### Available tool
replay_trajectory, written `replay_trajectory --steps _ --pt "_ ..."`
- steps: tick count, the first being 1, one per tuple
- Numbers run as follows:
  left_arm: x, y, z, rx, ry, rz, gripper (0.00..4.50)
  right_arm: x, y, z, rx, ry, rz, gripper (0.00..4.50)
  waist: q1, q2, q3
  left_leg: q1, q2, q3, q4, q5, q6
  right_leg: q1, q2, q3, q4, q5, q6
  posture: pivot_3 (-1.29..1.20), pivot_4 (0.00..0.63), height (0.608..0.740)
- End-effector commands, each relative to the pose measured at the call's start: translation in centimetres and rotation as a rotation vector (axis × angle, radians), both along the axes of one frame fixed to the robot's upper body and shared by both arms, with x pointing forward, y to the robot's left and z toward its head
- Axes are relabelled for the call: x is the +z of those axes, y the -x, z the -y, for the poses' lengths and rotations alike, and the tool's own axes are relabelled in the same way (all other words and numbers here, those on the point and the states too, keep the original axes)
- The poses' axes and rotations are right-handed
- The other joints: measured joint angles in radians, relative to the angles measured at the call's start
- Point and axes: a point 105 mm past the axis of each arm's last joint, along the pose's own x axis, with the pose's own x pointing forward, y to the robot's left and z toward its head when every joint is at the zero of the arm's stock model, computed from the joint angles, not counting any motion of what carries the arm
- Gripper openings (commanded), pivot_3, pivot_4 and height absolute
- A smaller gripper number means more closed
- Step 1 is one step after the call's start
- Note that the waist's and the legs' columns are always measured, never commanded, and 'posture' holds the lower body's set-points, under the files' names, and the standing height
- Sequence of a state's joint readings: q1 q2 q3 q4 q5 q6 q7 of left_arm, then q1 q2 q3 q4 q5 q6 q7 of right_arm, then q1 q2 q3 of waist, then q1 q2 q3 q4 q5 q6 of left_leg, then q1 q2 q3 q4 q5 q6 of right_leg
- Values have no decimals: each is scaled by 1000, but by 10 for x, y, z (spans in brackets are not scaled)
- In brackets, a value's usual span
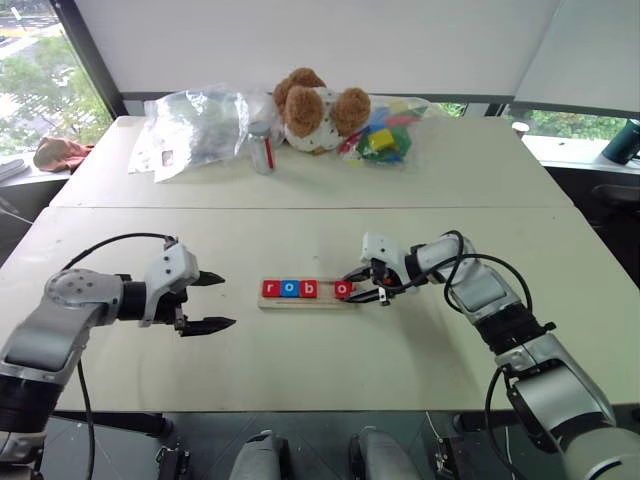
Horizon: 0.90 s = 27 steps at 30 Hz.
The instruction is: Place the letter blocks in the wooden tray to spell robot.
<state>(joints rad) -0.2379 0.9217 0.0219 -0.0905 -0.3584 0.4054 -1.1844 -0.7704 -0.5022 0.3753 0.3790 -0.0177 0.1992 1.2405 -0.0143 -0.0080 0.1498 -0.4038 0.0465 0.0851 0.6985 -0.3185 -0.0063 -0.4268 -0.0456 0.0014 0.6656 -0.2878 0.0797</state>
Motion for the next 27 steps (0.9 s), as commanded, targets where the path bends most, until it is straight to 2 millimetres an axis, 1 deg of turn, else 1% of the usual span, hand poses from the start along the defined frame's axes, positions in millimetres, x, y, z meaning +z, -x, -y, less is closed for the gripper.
replay_trajectory --steps 1,6,14,21,27 --pt "11 0 6 -13 16 56 4500 11 -7 -12 17 -16 50 1115 0 0 0 0 0 0 0 0 0 0 0 0 0 0 0 0 150 740" --pt "12 -1 7 -12 18 59 4500 11 -10 -20 35 -13 46 1115 -2 0 0 0 0 0 0 0 -1 0 0 0 0 0 0 0 150 740" --pt "13 -3 10 -6 23 67 4500 7 -3 -31 98 4 11 1115 -2 0 0 0 0 0 0 1 -1 0 0 0 0 0 0 0 150 740" --pt "13 -4 11 0 25 72 4500 5 -4 -38 97 5 12 1115 -4 0 0 0 0 0 0 1 -1 0 0 0 1 0 0 0 150 740" --pt "12 -5 12 3 23 74 4500 8 -5 -44 99 -2 16 1115 -4 0 0 0 0 0 0 1 -1 0 0 0 1 0 0 0 150 740"
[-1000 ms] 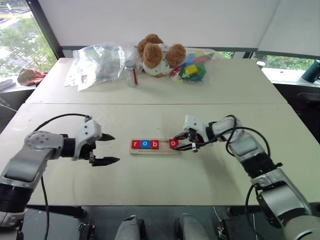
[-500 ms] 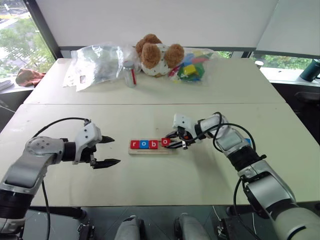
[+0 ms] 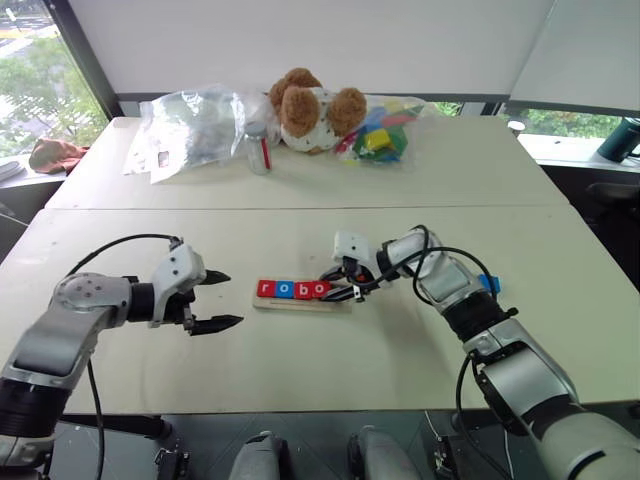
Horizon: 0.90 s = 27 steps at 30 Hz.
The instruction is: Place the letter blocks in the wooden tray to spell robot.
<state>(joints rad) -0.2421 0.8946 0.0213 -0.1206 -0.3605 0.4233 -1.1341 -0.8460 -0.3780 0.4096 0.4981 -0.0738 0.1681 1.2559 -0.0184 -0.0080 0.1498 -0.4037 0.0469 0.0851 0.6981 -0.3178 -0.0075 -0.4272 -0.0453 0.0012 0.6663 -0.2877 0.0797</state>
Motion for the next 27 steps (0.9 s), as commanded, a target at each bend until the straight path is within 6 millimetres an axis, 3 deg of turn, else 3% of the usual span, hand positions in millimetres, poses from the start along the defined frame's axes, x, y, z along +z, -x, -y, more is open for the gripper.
replay_trajectory --steps 1,11,17,23,27 --pt "10 -1 5 -18 2 43 4500 13 -2 -10 25 -11 39 1115 0 0 0 0 0 0 0 0 0 0 0 0 0 0 0 0 150 740" --pt "9 -6 9 -22 0 49 4500 12 0 -13 21 -15 27 1115 -2 0 0 0 0 0 0 0 0 0 0 0 0 0 0 0 150 740" --pt "8 -8 11 -24 4 51 4500 21 -3 -12 -4 -41 51 4138 0 0 0 0 0 0 0 0 -1 0 0 0 0 0 0 0 150 740" --pt "8 -11 13 -28 8 54 4500 39 -8 -11 -43 -100 73 4138 1 0 0 0 0 0 0 0 0 0 0 0 0 0 0 0 150 740" --pt "8 -14 13 -31 9 57 4500 41 -1 -6 -1 -102 56 4138 1 0 0 0 0 0 0 0 0 0 0 0 0 0 0 0 150 740"
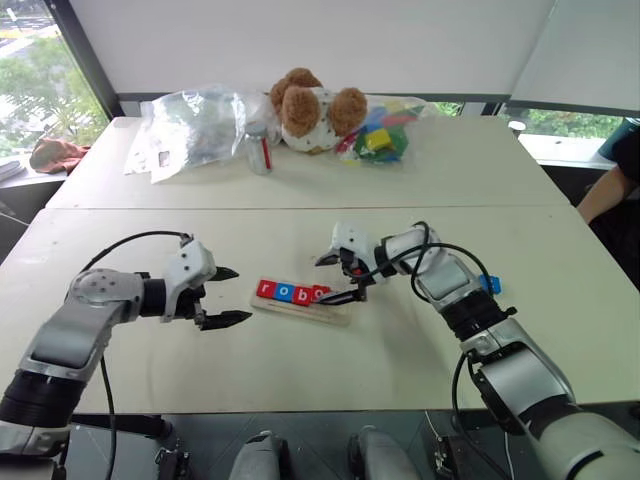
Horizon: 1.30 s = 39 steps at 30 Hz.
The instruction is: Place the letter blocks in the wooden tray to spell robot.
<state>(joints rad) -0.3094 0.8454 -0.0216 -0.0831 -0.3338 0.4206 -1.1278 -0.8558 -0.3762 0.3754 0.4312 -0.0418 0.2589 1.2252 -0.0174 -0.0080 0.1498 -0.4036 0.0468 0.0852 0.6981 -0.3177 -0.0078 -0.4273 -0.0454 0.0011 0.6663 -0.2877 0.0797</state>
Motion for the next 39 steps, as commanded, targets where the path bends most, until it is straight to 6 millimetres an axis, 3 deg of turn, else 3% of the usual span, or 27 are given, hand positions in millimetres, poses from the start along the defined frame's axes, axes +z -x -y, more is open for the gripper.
replay_trajectory --steps 1,4,12,30,34,39 --pt "8 -3 1 -14 -9 44 4500 23 5 -2 58 -39 47 4138 0 0 0 0 0 0 0 0 0 0 0 0 0 0 0 0 150 740" --pt "8 -4 1 -15 -10 46 4500 23 8 -1 62 -46 40 4138 0 0 0 0 0 0 0 0 0 0 0 0 0 0 0 0 150 740" --pt "8 -5 4 -23 -3 45 4500 32 -32 11 -176 -88 177 4138 -1 0 0 0 0 0 0 0 -1 0 0 0 0 0 0 0 150 740" --pt "7 -5 6 -18 8 45 4500 1 -11 3 -87 -53 80 4138 -1 0 0 0 0 0 0 0 -1 0 0 0 0 0 0 0 150 740" --pt "7 -5 6 -18 7 47 4500 3 -11 2 -96 -62 84 4138 -1 0 0 0 0 0 0 0 0 0 0 0 0 0 0 0 150 740" --pt "9 -7 9 -26 14 53 4500 24 -32 13 -204 -91 206 4138 -1 0 0 0 0 0 0 0 -1 0 0 0 0 0 0 0 150 740"
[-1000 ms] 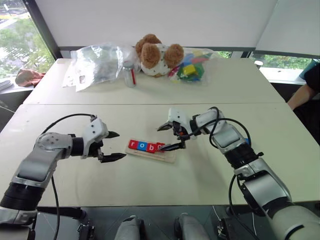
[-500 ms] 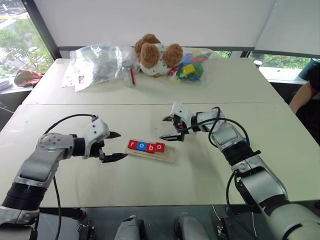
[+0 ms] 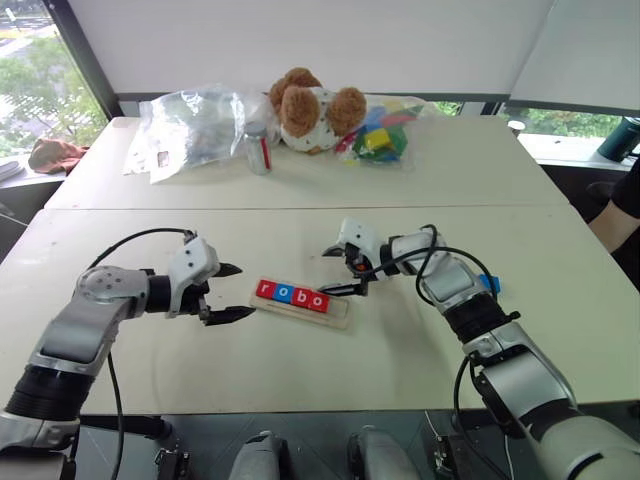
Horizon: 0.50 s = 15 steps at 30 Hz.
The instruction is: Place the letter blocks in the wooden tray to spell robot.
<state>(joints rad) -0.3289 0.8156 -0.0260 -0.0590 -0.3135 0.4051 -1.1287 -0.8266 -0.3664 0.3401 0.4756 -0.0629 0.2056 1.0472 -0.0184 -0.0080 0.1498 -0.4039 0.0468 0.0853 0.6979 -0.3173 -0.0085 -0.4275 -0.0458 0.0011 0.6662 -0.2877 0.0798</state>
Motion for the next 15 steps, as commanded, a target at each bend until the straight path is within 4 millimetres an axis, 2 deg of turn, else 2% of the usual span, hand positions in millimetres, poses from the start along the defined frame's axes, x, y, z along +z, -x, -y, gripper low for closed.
replay_trajectory --steps 1,4,6,8,10,12,15 --pt "11 -1 8 -32 6 43 4500 35 -16 8 -74 -49 138 4138 0 0 0 0 0 0 0 0 0 0 0 0 0 0 0 0 150 740" --pt "21 8 24 -90 57 44 4500 67 -22 39 -246 -134 230 4138 7 0 0 0 0 0 0 0 0 0 0 0 0 0 0 0 150 740" --pt "27 16 35 -135 79 42 4500 87 -21 65 -424 -234 261 4138 12 0 0 -4 -1 -2 0 0 -1 -2 -1 -1 0 0 0 0 150 740" --pt "30 24 47 -192 88 39 4500 100 -13 111 -733 -331 321 4138 12 -1 0 -5 -1 -2 0 0 -1 -2 -1 -1 0 0 0 0 150 740" --pt "33 29 59 -244 100 41 4500 94 8 156 -1055 -390 354 4138 13 -1 -1 -5 -1 -4 -1 0 -1 -1 -2 -1 0 0 0 0 150 740" --pt "34 31 66 -268 109 43 4500 82 26 176 -1221 -402 344 4138 10 -1 -1 -5 0 -5 -1 0 -1 -1 -2 -1 0 0 0 0 150 740" --pt "37 32 88 -334 149 50 4500 48 63 205 -1419 -315 356 4138 6 -1 -1 -3 -2 -3 0 1 -2 -1 -1 0 -1 0 0 0 150 740"
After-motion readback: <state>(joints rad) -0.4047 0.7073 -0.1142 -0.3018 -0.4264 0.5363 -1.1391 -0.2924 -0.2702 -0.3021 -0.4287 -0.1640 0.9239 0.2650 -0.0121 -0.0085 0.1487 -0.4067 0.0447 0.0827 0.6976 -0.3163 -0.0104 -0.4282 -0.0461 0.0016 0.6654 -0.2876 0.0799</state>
